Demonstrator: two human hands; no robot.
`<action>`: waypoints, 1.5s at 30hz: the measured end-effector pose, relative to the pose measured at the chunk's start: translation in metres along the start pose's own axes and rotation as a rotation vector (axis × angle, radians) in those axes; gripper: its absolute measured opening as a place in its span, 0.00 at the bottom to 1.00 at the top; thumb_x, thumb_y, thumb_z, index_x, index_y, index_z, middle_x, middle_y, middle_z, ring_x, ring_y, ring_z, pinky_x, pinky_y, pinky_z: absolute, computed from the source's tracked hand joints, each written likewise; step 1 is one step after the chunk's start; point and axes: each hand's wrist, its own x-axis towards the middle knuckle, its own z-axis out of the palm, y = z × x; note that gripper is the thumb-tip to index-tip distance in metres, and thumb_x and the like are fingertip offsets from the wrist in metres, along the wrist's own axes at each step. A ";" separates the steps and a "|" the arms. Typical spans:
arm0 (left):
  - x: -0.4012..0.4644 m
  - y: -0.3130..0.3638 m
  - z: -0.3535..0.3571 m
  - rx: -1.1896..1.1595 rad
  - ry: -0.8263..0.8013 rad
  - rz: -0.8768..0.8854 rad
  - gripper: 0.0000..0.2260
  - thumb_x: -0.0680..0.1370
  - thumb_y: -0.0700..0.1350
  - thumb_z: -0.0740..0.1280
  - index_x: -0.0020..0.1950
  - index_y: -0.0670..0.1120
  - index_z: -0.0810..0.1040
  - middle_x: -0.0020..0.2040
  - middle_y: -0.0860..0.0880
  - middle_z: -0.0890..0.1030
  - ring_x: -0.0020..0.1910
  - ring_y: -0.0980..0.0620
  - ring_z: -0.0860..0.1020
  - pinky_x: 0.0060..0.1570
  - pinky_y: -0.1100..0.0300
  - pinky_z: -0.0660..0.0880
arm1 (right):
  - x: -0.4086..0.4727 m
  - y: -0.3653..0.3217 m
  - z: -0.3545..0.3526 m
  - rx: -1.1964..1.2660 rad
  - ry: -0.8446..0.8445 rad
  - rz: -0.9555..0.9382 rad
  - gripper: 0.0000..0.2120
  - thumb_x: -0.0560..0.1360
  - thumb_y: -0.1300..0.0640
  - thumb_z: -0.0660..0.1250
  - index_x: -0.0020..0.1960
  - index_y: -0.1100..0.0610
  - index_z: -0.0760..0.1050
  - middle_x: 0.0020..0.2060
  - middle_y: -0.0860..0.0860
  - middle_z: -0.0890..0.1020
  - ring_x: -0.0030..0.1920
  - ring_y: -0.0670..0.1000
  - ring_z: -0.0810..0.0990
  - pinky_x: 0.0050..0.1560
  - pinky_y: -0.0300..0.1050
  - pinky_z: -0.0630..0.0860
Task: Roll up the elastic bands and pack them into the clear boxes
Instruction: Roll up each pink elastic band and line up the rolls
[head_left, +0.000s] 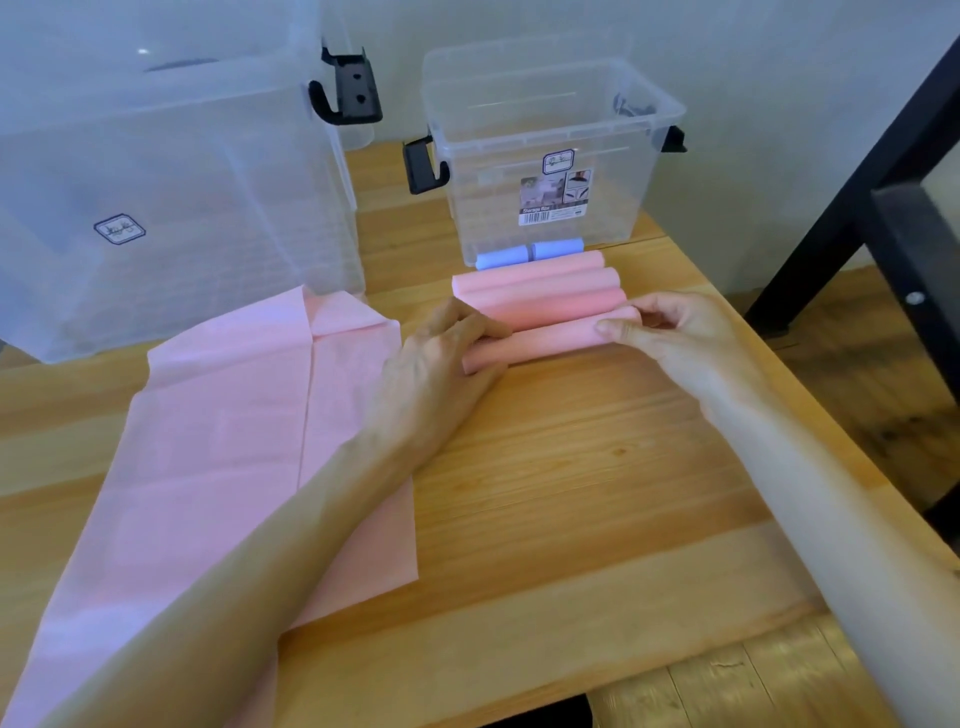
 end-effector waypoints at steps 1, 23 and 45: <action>-0.001 0.000 0.000 0.018 0.024 0.020 0.14 0.74 0.45 0.73 0.59 0.53 0.81 0.57 0.55 0.77 0.57 0.51 0.76 0.47 0.48 0.77 | 0.000 0.000 0.000 -0.016 0.011 0.002 0.10 0.71 0.52 0.76 0.50 0.55 0.83 0.41 0.45 0.82 0.40 0.39 0.78 0.41 0.29 0.70; -0.001 -0.014 0.001 -0.027 0.118 -0.005 0.12 0.72 0.47 0.76 0.55 0.53 0.82 0.52 0.55 0.76 0.48 0.52 0.79 0.45 0.47 0.79 | -0.005 0.003 0.006 -0.229 0.147 -0.100 0.23 0.69 0.55 0.79 0.61 0.54 0.76 0.52 0.49 0.81 0.52 0.48 0.79 0.51 0.35 0.71; -0.015 -0.012 -0.014 -0.038 0.097 -0.032 0.15 0.73 0.48 0.75 0.59 0.54 0.81 0.56 0.57 0.75 0.50 0.57 0.78 0.46 0.48 0.80 | -0.018 -0.001 -0.002 -0.226 0.131 -0.086 0.25 0.72 0.53 0.76 0.66 0.53 0.74 0.59 0.48 0.78 0.58 0.48 0.76 0.58 0.41 0.69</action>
